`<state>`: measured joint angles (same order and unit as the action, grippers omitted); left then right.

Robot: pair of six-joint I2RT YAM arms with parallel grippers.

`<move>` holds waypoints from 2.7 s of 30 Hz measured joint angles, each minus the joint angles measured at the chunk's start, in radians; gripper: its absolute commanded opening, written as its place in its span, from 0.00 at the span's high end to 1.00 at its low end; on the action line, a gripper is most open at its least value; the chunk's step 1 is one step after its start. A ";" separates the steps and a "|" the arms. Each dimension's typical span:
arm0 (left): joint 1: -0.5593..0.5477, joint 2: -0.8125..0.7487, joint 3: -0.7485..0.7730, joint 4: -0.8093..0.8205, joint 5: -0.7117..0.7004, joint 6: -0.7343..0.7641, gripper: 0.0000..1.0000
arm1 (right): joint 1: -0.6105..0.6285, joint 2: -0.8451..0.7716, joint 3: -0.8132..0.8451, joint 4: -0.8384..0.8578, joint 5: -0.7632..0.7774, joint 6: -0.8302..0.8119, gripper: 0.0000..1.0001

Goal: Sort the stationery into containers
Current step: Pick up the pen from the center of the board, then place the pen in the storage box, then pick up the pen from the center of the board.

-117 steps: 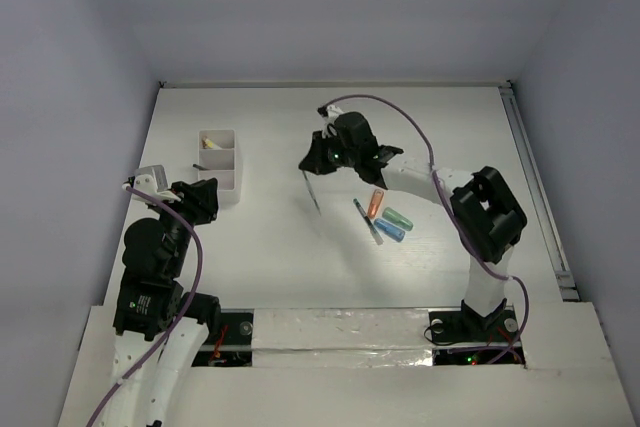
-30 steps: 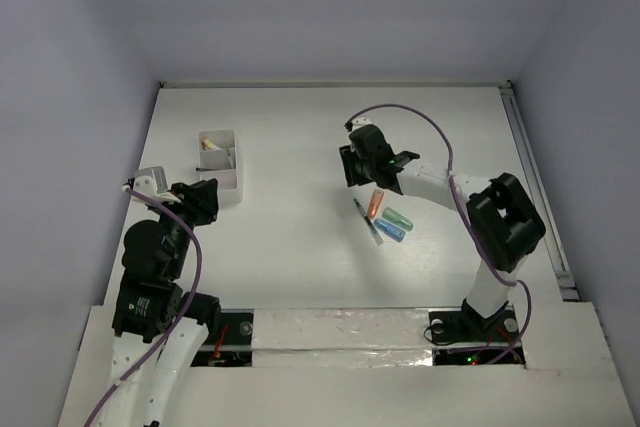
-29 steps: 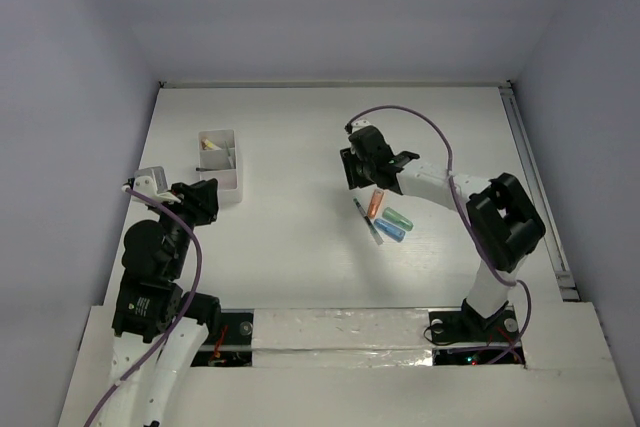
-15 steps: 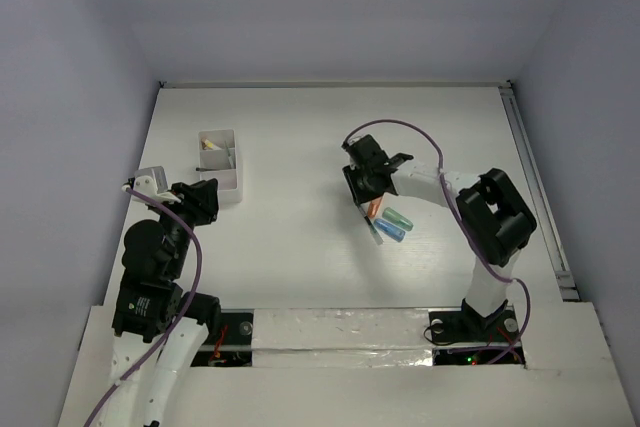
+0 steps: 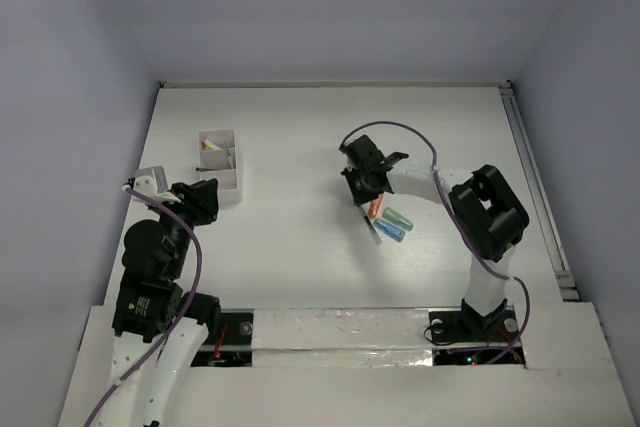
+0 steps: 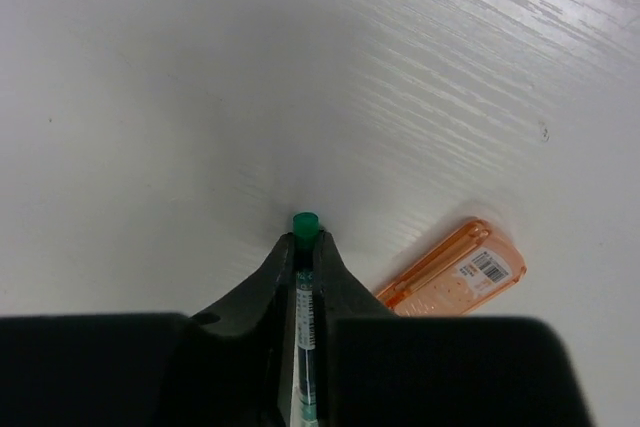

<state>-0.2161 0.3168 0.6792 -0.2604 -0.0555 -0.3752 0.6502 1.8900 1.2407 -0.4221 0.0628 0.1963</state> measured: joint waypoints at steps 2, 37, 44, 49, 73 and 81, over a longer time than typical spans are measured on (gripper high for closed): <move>0.000 0.000 0.000 0.000 0.000 0.000 0.76 | 0.000 0.001 0.002 0.000 -0.007 0.001 1.00; 0.002 0.032 0.000 -0.003 -0.005 0.000 0.76 | 0.150 0.762 1.139 1.016 -0.599 0.315 1.00; 0.002 0.035 0.000 -0.004 -0.005 0.000 0.76 | 0.174 0.784 1.207 0.985 -0.504 0.213 1.00; 0.002 0.039 0.000 -0.004 -0.005 0.000 0.76 | 0.176 0.809 1.216 0.967 -0.456 0.172 1.00; 0.051 0.056 0.000 -0.001 0.014 0.000 0.77 | 0.195 0.343 0.565 1.053 -0.465 0.117 0.43; 0.055 0.134 0.000 0.016 0.087 -0.005 1.00 | 0.196 -0.066 0.095 1.133 -0.338 0.116 1.00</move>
<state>-0.1612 0.4507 0.6792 -0.2443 0.0311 -0.3805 0.8459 1.8240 1.3354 0.7109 -0.2749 0.3126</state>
